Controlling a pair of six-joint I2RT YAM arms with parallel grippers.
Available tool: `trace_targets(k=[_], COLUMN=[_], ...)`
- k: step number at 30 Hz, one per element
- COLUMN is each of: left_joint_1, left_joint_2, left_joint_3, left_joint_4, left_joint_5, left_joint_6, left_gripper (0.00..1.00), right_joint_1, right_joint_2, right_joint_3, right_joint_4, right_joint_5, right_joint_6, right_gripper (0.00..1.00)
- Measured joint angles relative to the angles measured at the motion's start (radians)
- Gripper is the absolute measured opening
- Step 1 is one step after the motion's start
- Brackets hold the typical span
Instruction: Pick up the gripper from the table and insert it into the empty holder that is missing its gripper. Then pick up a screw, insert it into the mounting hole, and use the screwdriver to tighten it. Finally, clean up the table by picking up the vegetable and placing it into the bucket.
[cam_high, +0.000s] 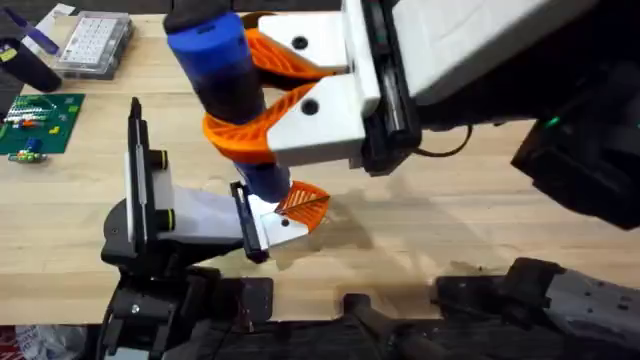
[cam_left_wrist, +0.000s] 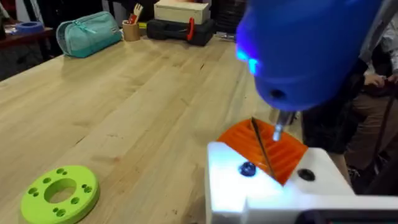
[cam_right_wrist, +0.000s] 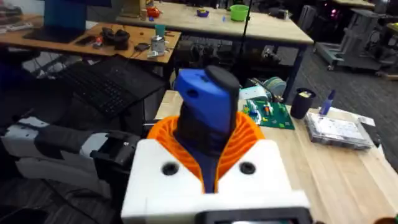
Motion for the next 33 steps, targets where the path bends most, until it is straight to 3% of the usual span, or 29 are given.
trace_targets(k=[10,33], left_joint_1=[0.000,0.000], left_joint_2=[0.000,0.000], left_joint_3=[0.000,0.000], left_joint_4=[0.000,0.000], left_joint_5=[0.000,0.000], left_joint_6=[0.000,0.000], left_gripper=[0.013,0.013], right_joint_1=[-0.002,-0.037], right_joint_2=[0.029,0.054], right_joint_3=[-0.038,-0.046], right_joint_4=[0.092,0.094], right_joint_5=[0.004,0.003], right_joint_6=[0.004,-0.017], right_gripper=[0.057,0.056])
